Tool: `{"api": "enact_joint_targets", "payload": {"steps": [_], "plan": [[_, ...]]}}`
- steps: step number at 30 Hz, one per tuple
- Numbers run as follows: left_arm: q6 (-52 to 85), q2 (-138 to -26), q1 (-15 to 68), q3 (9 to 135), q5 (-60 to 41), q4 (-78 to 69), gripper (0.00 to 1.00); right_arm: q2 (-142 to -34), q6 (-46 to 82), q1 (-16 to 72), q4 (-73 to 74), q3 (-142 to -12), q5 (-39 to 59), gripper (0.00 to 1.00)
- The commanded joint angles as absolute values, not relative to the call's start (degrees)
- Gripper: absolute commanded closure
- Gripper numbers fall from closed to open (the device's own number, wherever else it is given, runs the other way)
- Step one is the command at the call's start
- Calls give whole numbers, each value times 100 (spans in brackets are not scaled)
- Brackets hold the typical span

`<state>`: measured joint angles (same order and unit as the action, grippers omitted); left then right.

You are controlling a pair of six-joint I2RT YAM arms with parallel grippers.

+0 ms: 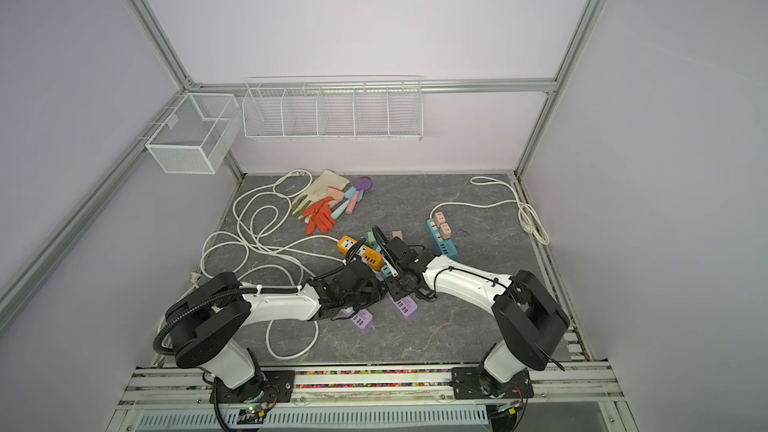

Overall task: Pull the plug off the socket
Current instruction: 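Pull the light green plug out with the right gripper while the left holds the strip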

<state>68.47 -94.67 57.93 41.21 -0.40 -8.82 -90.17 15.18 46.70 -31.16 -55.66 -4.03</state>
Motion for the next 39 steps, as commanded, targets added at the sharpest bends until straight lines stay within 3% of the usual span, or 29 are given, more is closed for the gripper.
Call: {"api": "enact_joint_targets", "payload": {"steps": [1, 17, 39], "plan": [[6786, -9662, 5828, 4140, 17, -658, 74, -9123, 1368, 4723, -3045, -5639, -352, 56], [6987, -9559, 5928, 4122, -106, -930, 70, -9308, 1495, 4826, -2916, -5597, -156, 73], [7343, -9734, 5994, 3487, 226, -745, 74, -9236, 1517, 5098, -3132, -5985, -393, 74]]}}
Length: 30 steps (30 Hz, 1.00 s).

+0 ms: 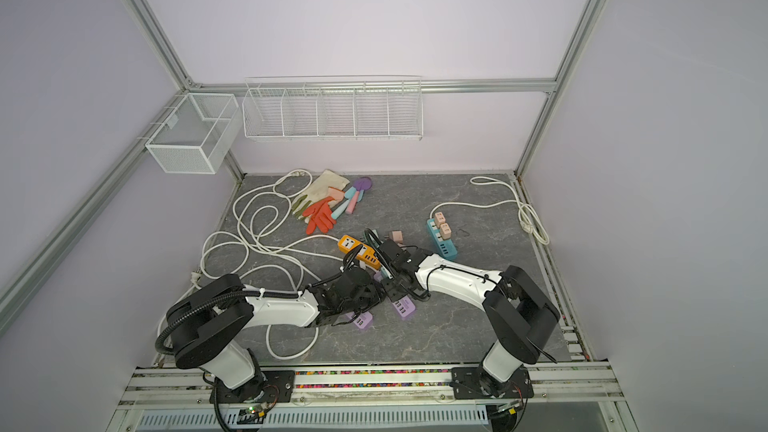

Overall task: Pull the plug off the socket
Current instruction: 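Pull the light green plug out with the right gripper while the left holds the strip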

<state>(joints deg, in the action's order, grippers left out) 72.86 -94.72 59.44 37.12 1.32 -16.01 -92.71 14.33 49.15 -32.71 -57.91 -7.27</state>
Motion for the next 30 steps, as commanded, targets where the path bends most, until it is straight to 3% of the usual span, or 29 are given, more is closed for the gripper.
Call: {"api": "enact_joint_targets", "payload": {"steps": [1, 8, 13, 18, 30], "plan": [[7339, -9738, 5994, 3497, 241, -707, 74, -9225, 1502, 5098, -3194, -6010, -490, 74], [7392, -9764, 6012, 3426, 328, -712, 74, -9044, 1407, 4968, -3309, -6012, -684, 73], [7392, -9804, 6020, 3463, 325, -695, 75, -9105, 1548, 5009, -3051, -5943, -117, 73], [7414, -9767, 6021, 3484, 378, -515, 75, -8948, 1451, 4848, -3199, -5903, -533, 73], [7436, -9740, 6030, 3516, 432, -422, 76, -8799, 1539, 4890, -3067, -5810, -353, 73]]}}
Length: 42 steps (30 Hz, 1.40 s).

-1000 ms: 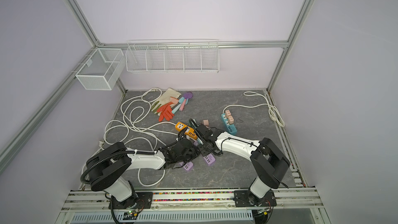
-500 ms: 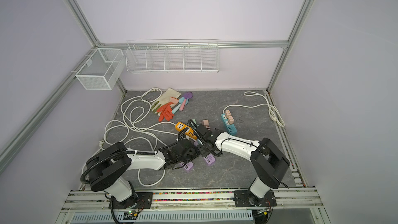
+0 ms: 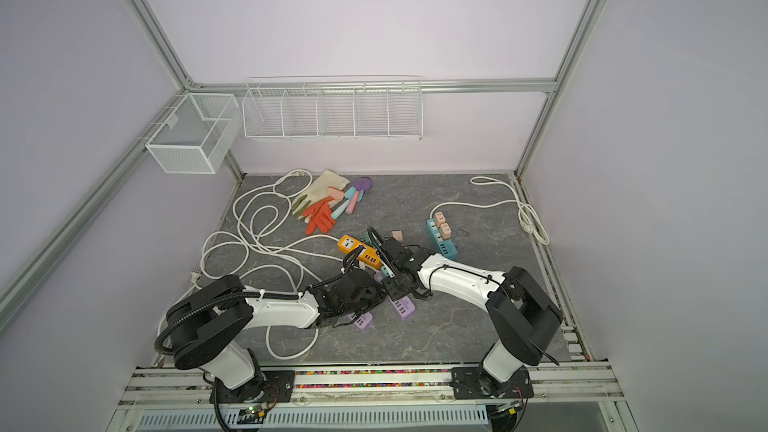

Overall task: Pull the plug off the socket
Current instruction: 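Pull the light green plug out with the right gripper while the left holds the strip, then carry the light green plug beside the pink plugs and open the right gripper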

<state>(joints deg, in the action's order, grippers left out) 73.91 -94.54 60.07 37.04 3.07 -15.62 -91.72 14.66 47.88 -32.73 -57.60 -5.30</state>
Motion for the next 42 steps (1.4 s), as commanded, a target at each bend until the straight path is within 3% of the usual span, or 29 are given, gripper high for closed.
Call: {"api": "enact_joint_targets", "payload": {"steps": [1, 14, 28, 34, 42], "plan": [[7427, -9731, 6029, 3516, 429, -412, 76, -8757, 1509, 4868, -3113, -5810, -438, 73], [7217, -9646, 6038, 3755, 316, -436, 76, -8087, 1558, 4557, -3133, -5511, -314, 74], [6760, -8921, 6038, 4471, 585, 415, 71, -6904, 2227, 3385, -2625, -4539, 1236, 73], [6555, -8499, 6029, 4580, 887, 831, 68, -6868, 2740, 2750, -1961, -4139, 1794, 74], [6030, -7830, 6003, 4517, 1327, 1026, 62, -7329, 3343, 2546, -955, -3930, 1759, 74]]}}
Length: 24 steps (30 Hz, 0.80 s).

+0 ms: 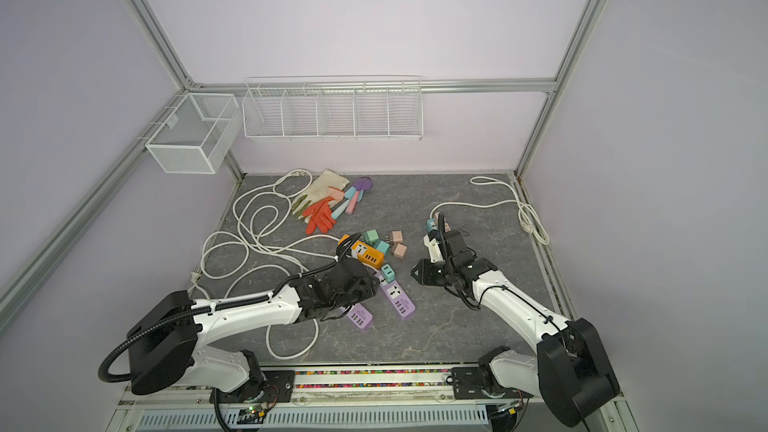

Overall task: Pull the plug off the socket
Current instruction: 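Carry the light green plug beside the pink plugs and open the right gripper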

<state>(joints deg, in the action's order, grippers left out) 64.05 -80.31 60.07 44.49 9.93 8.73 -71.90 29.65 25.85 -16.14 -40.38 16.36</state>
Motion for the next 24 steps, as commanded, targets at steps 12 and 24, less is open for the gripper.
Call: {"api": "enact_joint_targets", "payload": {"steps": [12, 24], "plan": [[5450, -7210, 5755, 4375, 1280, 1315, 55, -8210, 4204, 2655, 522, -3771, 1388, 74], [5254, -7033, 5525, 4277, 888, 1397, 51, -9045, 4483, 2917, 1204, -3812, 985, 72]]}}
